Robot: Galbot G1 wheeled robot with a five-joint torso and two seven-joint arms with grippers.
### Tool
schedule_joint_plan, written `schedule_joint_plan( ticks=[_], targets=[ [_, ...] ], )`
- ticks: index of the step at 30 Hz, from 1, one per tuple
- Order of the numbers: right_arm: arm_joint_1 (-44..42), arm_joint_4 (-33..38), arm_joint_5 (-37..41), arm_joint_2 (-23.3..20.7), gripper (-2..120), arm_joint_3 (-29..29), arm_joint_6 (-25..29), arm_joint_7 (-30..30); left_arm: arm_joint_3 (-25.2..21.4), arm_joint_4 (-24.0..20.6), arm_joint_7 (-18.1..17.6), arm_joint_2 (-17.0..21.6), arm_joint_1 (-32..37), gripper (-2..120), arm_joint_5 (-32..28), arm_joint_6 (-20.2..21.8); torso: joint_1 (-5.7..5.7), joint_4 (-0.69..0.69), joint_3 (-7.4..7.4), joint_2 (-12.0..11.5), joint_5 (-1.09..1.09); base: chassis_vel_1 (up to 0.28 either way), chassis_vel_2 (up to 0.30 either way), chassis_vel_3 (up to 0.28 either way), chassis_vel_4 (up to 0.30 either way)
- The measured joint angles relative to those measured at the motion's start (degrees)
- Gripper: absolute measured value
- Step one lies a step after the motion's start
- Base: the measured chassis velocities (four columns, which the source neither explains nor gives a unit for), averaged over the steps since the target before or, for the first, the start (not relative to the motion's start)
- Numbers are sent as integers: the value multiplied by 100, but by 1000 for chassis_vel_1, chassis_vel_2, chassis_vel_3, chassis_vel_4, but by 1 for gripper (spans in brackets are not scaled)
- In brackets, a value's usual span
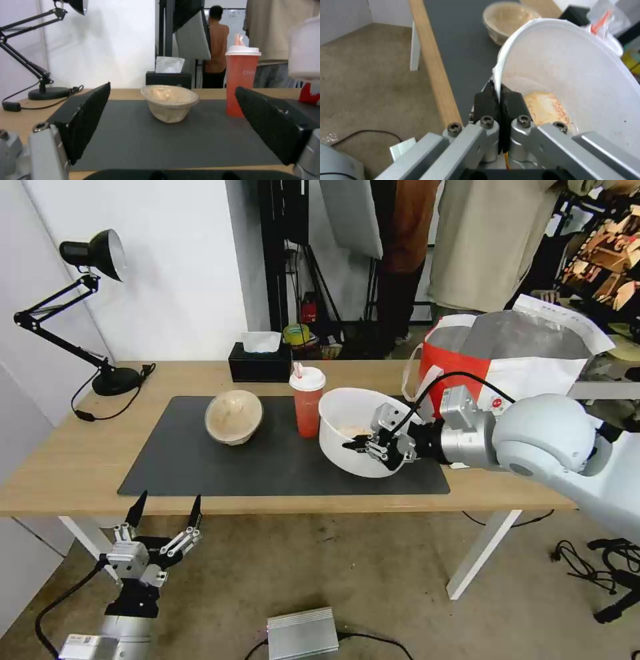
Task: Pick up the trash from the table and place it into the takeout bag.
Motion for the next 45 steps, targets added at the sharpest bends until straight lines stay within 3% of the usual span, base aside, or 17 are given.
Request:
schedule_joint_plan(
  ticks=[11, 21, 26, 33, 38, 45],
  targets=[
    [391, 303, -15, -218, 0, 319, 148, -80, 24, 35, 3, -12, -3, 100, 13, -16, 0, 0, 0, 0, 0, 0, 0, 0, 0],
    [292, 367, -136, -612, 0, 1101, 346, -259, 108, 26, 4, -54, -61, 100, 116, -5, 0, 0, 0, 0, 0, 0, 0, 0, 0],
    [-115, 367, -149, -824, 0, 1701, 496, -356, 111, -1, 10, -43, -41, 100, 146, -5, 0, 0, 0, 0, 1, 0, 0, 0, 0],
    [-1456, 265, -272, -1342, 0, 3310, 783, -506, 107, -113, 69, -6, 24, 100, 171, -4, 0, -2, 0, 0, 1, 0, 0, 0, 0],
    [-1883, 188, -524, -1592, 0, 3703, 979, -531, 123, -120, 108, 27, 28, 100, 182, -4, 0, 0, 0, 0, 0, 0, 0, 0, 0],
    [-1949, -96, -924, -1593, 0, 3749, 1083, -503, 192, -154, 141, 20, 13, 100, 210, 2, 0, 0, 0, 0, 1, 0, 0, 0, 0]
  ],
)
